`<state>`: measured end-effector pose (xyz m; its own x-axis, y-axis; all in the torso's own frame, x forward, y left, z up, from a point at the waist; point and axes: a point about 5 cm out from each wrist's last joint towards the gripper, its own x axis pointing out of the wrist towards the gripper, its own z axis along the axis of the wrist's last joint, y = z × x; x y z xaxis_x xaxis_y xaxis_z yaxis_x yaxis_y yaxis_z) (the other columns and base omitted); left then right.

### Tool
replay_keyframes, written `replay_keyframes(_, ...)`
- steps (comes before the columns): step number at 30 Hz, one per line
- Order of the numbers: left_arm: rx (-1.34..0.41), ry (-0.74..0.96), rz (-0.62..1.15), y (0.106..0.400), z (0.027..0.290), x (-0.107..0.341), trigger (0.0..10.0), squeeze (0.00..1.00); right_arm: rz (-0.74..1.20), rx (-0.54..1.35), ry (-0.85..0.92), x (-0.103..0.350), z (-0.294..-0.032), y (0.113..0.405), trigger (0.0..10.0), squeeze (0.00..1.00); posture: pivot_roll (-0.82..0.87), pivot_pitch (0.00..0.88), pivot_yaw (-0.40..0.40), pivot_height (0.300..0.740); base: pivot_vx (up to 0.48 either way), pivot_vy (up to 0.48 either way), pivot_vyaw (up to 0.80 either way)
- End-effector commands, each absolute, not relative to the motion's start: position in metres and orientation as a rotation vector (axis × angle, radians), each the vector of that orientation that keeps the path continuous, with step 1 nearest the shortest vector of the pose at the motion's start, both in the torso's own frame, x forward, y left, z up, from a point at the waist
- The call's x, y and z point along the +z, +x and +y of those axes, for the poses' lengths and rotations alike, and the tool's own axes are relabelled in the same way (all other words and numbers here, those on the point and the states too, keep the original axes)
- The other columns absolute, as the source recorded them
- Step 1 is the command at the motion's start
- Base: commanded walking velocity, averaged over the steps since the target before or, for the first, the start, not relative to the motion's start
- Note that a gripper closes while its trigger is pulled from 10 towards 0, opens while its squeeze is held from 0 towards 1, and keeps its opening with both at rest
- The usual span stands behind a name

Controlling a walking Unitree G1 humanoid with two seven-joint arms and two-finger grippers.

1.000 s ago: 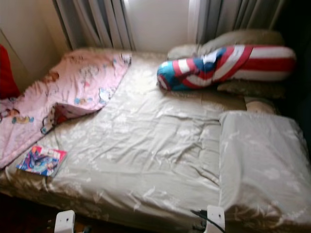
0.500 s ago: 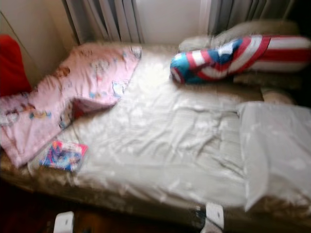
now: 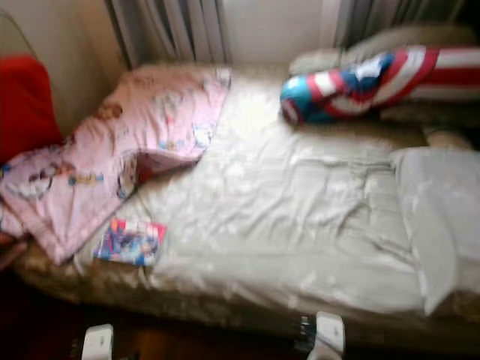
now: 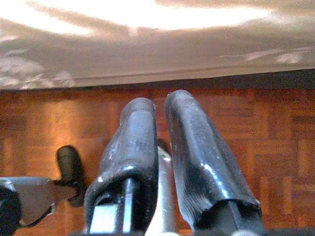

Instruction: Clean up the room

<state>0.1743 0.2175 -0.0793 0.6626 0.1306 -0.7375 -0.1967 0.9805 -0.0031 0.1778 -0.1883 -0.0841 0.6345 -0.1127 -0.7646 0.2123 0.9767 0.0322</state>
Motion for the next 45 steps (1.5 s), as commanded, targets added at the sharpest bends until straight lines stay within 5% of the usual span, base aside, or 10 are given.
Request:
replay_keyframes(1, 0.179, -0.084, 0.839, 0.1714, 0.2151, -0.0813, 10.0, 0.00, 0.889, -0.205, 0.109, -0.0866, -0.1967, 0.1706, 10.0, 0.00, -0.06, 0.072, 0.059, 0.740, 0.000, 0.439, 0.00)
replay_keyframes(21, 0.184, -0.081, 0.840, 0.1712, 0.2143, -0.0816, 10.0, 0.00, 0.893, -0.186, 0.095, -0.0874, -0.1941, 0.1694, 10.0, 0.00, -0.04, 0.042, 0.050, 0.740, 0.000, 0.437, 0.00)
replay_keyframes(45, 0.180, -0.093, 0.828, 0.1718, 0.2117, -0.0814, 10.0, 0.00, 0.880, -0.177, 0.074, -0.0861, -0.1954, 0.1711, 10.0, 0.00, -0.08, 0.118, 0.041, 0.740, 0.000, 0.405, 0.00)
